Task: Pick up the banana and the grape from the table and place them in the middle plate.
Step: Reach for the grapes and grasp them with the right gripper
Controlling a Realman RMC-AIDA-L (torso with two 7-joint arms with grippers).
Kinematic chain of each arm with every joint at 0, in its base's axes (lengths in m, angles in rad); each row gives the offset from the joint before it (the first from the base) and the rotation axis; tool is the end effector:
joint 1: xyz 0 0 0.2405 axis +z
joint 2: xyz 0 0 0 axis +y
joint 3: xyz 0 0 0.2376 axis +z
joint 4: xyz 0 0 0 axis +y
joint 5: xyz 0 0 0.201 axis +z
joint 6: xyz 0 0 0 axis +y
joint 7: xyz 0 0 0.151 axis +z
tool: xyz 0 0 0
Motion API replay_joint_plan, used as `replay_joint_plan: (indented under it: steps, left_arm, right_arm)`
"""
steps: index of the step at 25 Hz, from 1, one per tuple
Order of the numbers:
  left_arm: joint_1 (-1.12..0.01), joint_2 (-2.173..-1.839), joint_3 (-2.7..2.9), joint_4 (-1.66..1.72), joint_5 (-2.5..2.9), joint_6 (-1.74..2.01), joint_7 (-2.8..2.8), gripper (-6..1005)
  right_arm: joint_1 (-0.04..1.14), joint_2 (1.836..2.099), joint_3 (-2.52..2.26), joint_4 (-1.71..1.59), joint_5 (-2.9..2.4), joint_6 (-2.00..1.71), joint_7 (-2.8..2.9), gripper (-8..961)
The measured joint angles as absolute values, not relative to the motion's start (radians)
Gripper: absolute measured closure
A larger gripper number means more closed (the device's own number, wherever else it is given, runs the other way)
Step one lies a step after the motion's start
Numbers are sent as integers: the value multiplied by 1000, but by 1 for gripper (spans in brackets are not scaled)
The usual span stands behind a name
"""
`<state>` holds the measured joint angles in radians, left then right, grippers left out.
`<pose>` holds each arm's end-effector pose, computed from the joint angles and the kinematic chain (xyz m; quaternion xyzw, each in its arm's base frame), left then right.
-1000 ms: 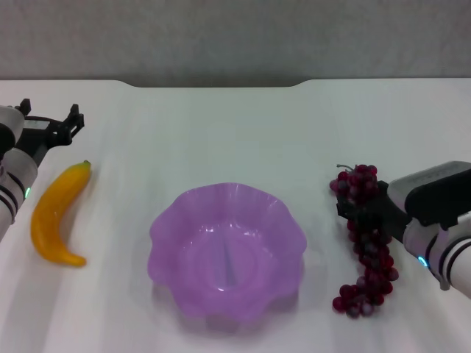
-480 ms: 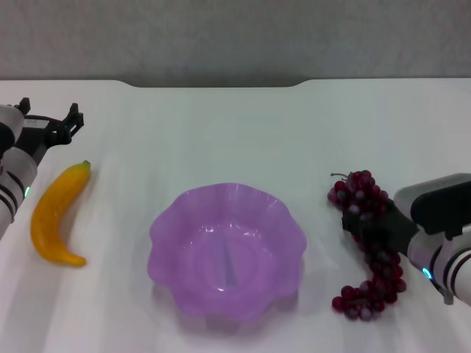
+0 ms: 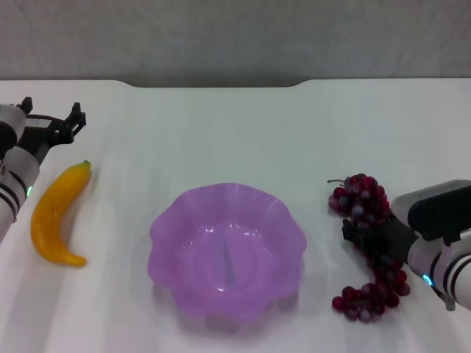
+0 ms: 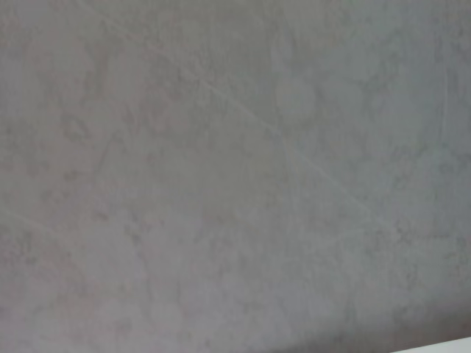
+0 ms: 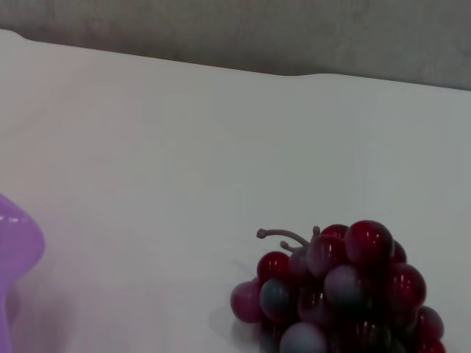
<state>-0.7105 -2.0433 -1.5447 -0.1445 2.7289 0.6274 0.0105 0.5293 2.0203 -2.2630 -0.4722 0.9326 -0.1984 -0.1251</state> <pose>-0.2962 0.4234 0.0208 -0.6993 -0.2801 -0.1579 0.6385 0.3097 0.3545 -0.0781 -0.8029 0.3698 0.0365 0.4661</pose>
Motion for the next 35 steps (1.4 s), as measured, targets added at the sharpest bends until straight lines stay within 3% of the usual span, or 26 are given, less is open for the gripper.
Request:
replay_joint_plan:
  steps: [7, 35]
  left_arm:
    - [-708, -2043, -1545, -143, 2729, 627, 12, 121]
    - [-708, -2042, -1545, -145, 2729, 627, 10, 120]
  right_arm:
    - [522, 2020, -2257, -481, 933, -220, -105, 74]
    - [536, 2015, -2264, -461, 922, -230, -86, 281]
